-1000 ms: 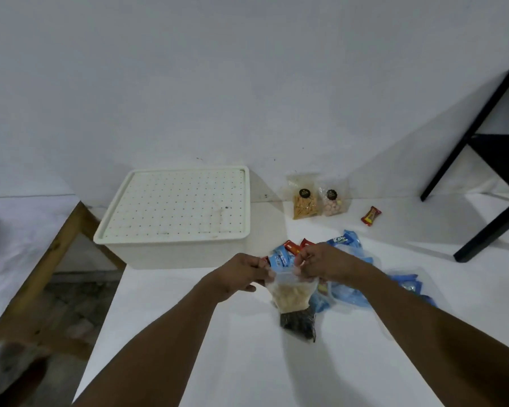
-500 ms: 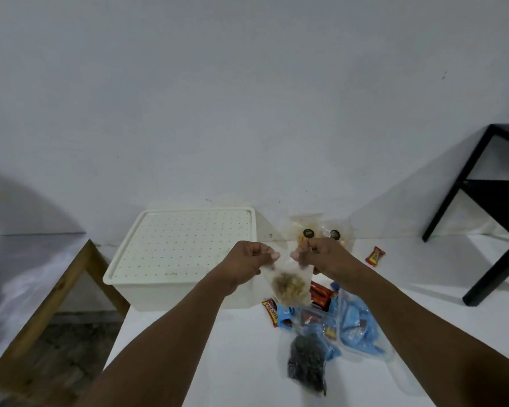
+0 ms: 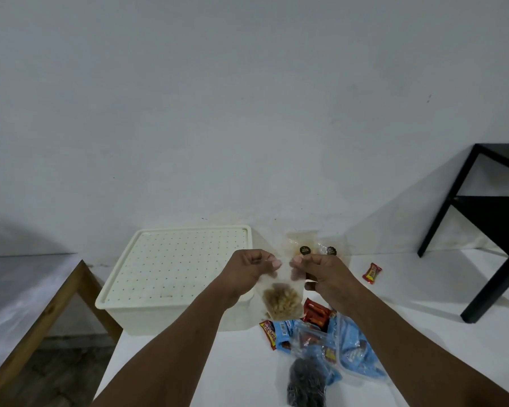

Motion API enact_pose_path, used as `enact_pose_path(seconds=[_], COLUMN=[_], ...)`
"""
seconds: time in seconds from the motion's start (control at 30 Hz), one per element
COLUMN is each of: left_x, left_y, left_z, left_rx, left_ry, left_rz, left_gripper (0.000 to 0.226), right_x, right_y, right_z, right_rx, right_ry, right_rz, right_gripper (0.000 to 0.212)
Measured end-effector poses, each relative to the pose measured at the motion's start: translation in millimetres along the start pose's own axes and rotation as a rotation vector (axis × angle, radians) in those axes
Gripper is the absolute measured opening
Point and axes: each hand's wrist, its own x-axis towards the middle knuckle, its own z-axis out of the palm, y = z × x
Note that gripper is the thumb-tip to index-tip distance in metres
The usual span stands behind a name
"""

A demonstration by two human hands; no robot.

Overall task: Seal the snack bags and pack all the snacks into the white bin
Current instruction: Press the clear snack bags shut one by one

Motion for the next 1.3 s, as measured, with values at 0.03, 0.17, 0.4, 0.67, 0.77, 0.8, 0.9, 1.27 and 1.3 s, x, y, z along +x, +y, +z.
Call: enact_pose_path(seconds=[0.03, 0.17, 0.4, 0.67, 0.77, 0.8, 0.9, 1.27, 1.3], left_x=[0, 1, 3, -2, 0, 0, 1, -5, -5], left_y=[1, 1, 3, 10, 12, 14, 17, 25, 26], left_z=[0, 2, 0, -3, -5, -7, -13, -5, -6], left_rx=[-0.005, -0.065, -0.154, -0.078, -0.072, -0.102, -0.163, -0.191, -0.22], left_ry=[-0.005, -0.032, 0.107, -0.036, -0.002, 0.007, 0.008, -0.143, -0.155], left_rz=[-0.001, -0.023, 0.017, -0.031, 0.021, 0.043, 0.064, -0.119, -0.148], left_gripper=[0.02, 0.03, 0.02, 0.022, 0.018, 0.016, 0.02, 0.046, 0.042], right_x=[0, 5, 9, 12, 10, 8, 7, 9, 9], right_y=[0, -4, -9, -23, -28, -29, -30, -35, -35], right_z=[0, 2, 6, 7, 8, 8, 6, 5, 4], right_rx=[0.016, 0.025, 0.139, -0.028, -0.035, -0.018, 0.059, -0.061, -0.065], right_ry=[0.016, 0.096, 0.222, 0.11, 0.026, 0.006, 0.038, 0.029, 0.003], right_rz=[-0.003, -0.054, -0.002, -0.138, -0.138, -0.136, -0.117, -0.195, -0.183], right_gripper=[0.042, 0.022, 0.02, 0.025, 0.028, 0.036, 0.049, 0.031, 0.03])
